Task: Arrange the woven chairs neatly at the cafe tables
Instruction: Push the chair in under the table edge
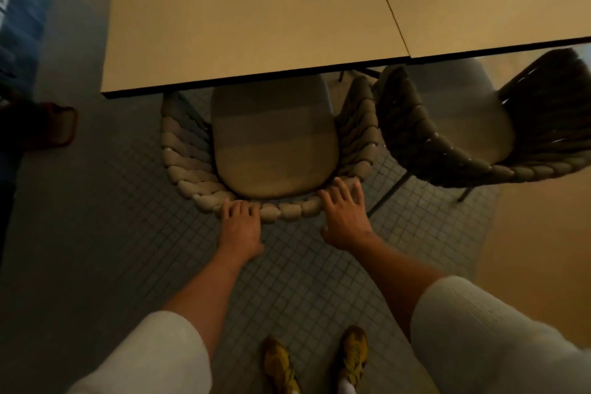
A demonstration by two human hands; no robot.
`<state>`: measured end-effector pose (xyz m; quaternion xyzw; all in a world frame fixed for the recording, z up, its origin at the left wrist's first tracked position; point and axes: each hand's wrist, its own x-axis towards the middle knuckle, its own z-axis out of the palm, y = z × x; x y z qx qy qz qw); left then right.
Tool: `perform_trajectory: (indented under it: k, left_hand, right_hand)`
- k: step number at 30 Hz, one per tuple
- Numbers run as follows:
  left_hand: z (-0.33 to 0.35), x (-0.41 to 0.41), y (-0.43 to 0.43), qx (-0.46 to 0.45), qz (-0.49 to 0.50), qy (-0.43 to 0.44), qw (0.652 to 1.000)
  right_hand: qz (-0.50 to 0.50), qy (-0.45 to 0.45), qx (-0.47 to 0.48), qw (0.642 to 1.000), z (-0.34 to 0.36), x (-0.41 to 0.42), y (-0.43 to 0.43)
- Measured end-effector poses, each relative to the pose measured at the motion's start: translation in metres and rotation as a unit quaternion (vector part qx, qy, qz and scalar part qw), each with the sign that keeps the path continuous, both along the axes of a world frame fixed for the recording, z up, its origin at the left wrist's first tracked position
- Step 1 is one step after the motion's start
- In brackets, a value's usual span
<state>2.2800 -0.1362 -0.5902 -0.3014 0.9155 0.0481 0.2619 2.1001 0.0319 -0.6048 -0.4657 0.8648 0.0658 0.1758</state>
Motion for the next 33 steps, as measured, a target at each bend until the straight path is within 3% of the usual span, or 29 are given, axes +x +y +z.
perform_trajectory:
  k: [4, 9, 16, 20, 29, 33]
  left_hand:
    - [0.038, 0.051, 0.029, 0.100, 0.019, -0.019, 0.995]
    - [0.088, 0.100, 0.051, 0.150, -0.041, -0.119, 0.981]
    - [0.123, 0.109, 0.102, 0.122, -0.092, -0.030, 0.988]
    - [0.130, 0.088, 0.136, 0.106, -0.154, -0.035, 0.982]
    - [0.151, -0.006, 0.189, 0.103, -0.170, -0.019, 0.980]
    - [0.161, -0.069, 0.224, 0.062, -0.220, 0.021, 0.973]
  right_hand:
    - [-0.051, -0.148, 0.057, 0.986, 0.049, 0.031, 0.038]
    - [-0.010, -0.241, 0.206, 0.948, 0.111, 0.059, 0.082]
    - [-0.122, -0.229, 0.093, 0.961, 0.138, 0.103, 0.173]
    - [-0.161, -0.224, 0.044, 0.960, 0.135, 0.105, 0.223]
    - [-0.315, -0.250, -0.103, 0.910, 0.147, 0.032, 0.296]
    - [-0.267, -0.153, -0.072, 0.949, 0.152, -0.024, 0.340]
